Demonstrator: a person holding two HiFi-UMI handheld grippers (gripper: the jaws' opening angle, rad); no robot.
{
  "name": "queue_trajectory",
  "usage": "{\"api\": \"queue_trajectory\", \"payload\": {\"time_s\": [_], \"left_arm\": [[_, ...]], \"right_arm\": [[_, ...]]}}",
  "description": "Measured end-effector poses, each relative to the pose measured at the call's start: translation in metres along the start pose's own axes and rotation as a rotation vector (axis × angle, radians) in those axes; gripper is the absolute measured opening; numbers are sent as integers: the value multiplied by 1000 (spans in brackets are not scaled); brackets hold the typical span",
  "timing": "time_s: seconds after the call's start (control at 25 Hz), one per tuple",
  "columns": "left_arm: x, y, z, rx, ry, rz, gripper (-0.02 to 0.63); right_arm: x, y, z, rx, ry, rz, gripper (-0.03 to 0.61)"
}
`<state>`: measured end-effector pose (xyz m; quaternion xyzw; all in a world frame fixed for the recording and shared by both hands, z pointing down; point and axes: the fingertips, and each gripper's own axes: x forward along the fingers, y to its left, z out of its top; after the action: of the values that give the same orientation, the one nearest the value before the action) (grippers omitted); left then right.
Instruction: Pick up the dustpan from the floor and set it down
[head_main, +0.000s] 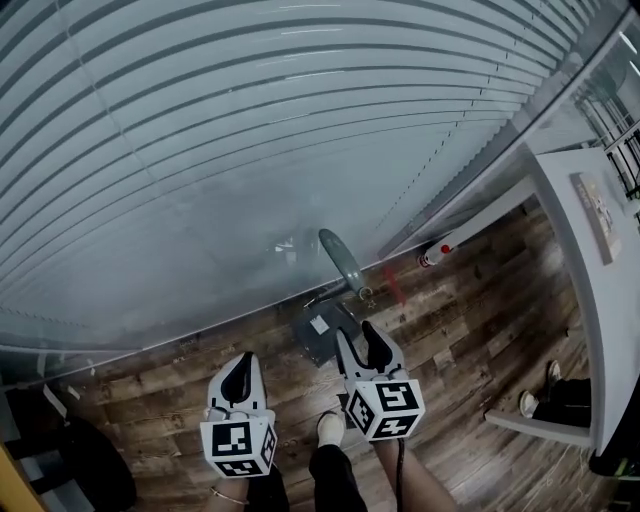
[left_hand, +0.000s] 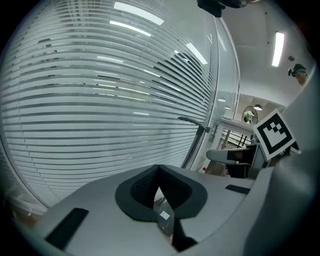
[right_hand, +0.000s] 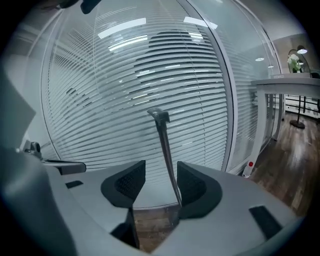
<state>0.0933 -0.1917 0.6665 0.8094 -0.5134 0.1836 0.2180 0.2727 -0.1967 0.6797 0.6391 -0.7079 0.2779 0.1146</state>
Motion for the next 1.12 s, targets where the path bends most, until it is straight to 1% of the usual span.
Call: {"api": "queue_trajectory", "payload": {"time_s": [0.4, 0.68, 1.12], "left_arm": [[18, 16, -3, -16, 27, 21, 17], [35, 20, -3, -28, 35, 27, 17], [47, 24, -4, -43, 48, 41, 17]], "right_arm": [[38, 3, 10, -15, -7, 18, 190], [62, -2, 12, -20, -1, 11, 192], [78, -2, 18, -48, 3, 28, 189]]}}
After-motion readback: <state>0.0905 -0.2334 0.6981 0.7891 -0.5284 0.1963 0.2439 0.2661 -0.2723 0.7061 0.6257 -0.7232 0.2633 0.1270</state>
